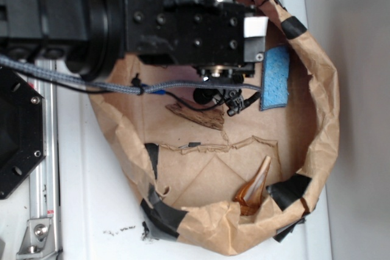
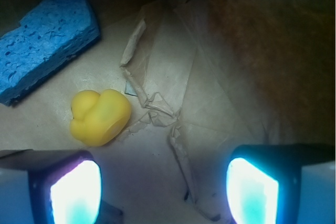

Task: Grab the yellow duck.

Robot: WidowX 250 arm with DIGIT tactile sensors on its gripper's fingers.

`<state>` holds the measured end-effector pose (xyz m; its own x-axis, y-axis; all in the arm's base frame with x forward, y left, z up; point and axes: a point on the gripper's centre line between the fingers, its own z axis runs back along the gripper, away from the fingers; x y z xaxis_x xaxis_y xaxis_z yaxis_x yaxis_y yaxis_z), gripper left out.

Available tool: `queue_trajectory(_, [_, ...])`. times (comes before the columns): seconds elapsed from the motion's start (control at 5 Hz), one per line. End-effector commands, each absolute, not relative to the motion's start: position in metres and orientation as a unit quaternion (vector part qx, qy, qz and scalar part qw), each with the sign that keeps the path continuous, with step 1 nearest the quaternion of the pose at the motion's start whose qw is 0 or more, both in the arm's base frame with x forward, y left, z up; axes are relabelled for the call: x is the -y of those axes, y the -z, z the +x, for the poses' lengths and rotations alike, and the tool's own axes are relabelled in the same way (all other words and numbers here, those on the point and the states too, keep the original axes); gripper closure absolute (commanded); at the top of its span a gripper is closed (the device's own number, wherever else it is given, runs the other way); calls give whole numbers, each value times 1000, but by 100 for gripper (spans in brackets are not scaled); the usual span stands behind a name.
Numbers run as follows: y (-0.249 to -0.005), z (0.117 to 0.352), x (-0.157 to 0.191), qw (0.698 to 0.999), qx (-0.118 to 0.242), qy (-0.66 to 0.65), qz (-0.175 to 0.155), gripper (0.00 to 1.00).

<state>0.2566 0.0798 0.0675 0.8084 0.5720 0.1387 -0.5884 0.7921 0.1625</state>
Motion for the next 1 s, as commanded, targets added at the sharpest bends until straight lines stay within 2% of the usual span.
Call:
queue_trajectory(0.0, [-68, 277, -106, 940, 88, -301, 136, 0])
queue_trajectory(0.2, [-62, 276, -110, 935, 75, -309, 155, 0])
queue_trajectory(0.8, [-53, 281, -111, 938, 67, -305, 150, 0])
